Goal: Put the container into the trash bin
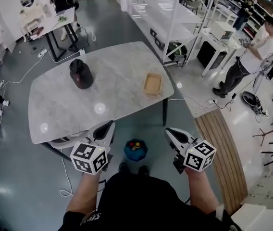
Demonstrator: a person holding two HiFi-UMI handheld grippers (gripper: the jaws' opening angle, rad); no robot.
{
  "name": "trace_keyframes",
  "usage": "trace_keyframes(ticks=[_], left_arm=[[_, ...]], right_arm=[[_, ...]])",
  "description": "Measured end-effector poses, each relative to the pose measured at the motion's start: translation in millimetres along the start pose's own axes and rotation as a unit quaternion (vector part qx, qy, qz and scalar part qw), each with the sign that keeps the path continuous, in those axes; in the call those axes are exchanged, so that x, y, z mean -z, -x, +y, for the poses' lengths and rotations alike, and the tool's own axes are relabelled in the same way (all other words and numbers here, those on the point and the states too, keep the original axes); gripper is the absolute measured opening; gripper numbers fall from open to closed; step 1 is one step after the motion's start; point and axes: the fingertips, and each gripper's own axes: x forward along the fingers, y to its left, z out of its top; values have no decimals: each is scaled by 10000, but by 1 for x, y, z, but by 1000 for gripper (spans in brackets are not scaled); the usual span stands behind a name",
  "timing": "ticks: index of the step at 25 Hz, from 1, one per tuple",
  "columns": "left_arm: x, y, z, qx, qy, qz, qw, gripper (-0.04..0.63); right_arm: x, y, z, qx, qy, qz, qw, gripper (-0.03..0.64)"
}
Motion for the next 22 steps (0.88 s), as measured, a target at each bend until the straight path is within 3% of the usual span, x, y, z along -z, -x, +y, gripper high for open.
trace_keyframes(ticks=[11,15,19,22], left_arm=[[-14,-25,60,316,-40,-7,9995,9],[-17,-42,72,345,162,-5,9993,9],[-12,-66,71,364,210,60,9991,9],[-16,-86,80,128,282,-31,9995,9]], right_arm=[[3,-67,1,455,296,338,9980,-5],[3,-83,4,443,618,683,9948,-2],[-3,-91,-25,422,870,935,9909,31],[-9,-102,-54,324,951,1024,9897,37]])
